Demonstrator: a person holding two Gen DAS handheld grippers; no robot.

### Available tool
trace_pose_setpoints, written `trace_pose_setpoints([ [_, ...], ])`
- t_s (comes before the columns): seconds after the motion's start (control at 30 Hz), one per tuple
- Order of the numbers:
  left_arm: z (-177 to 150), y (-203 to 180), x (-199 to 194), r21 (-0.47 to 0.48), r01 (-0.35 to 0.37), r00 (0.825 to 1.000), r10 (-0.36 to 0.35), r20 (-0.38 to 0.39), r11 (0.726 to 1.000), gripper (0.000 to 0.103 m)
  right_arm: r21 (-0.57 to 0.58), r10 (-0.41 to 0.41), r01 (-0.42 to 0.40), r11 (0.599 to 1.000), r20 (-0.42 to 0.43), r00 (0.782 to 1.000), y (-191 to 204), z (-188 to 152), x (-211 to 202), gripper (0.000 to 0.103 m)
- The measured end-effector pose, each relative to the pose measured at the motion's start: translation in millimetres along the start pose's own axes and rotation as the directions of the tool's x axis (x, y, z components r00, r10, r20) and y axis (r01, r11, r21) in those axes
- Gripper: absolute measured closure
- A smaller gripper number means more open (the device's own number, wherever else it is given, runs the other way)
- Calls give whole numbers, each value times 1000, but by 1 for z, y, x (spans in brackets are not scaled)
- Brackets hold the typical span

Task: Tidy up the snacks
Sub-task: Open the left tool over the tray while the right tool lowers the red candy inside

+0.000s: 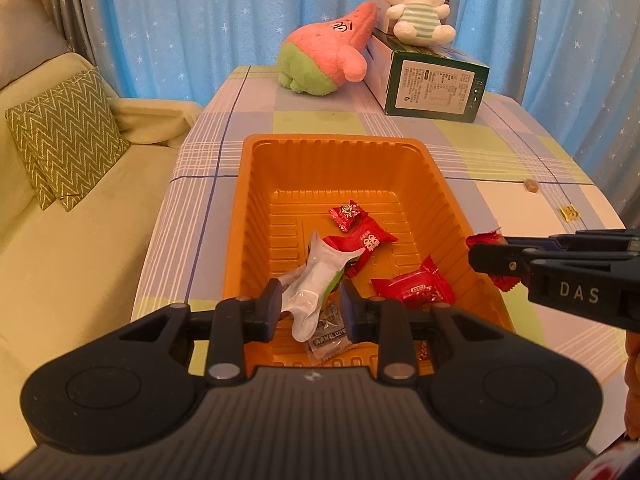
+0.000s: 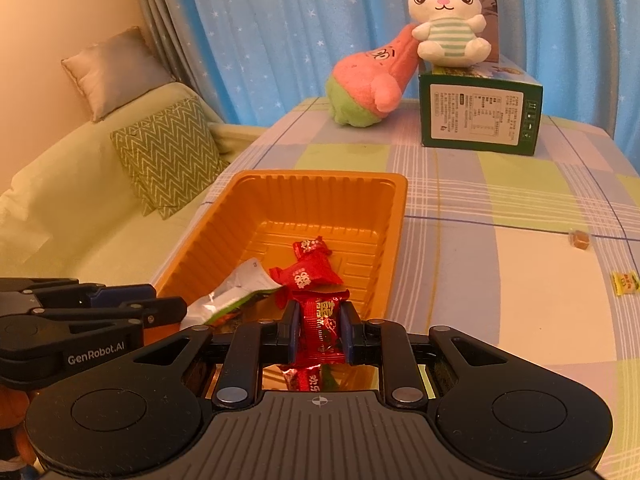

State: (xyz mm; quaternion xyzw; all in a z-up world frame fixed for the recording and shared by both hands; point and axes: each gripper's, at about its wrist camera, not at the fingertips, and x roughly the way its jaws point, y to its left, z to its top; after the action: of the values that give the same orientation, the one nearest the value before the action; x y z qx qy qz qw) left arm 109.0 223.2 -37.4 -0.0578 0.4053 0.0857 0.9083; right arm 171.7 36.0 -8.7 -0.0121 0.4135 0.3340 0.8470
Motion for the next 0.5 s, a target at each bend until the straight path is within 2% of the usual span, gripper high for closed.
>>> trace_pose_setpoints([
  [0.5,-4,14,-7,-37,-9,1000,9,14,999,75,-7,40,-40,999,-2,999,15,8,8,82],
])
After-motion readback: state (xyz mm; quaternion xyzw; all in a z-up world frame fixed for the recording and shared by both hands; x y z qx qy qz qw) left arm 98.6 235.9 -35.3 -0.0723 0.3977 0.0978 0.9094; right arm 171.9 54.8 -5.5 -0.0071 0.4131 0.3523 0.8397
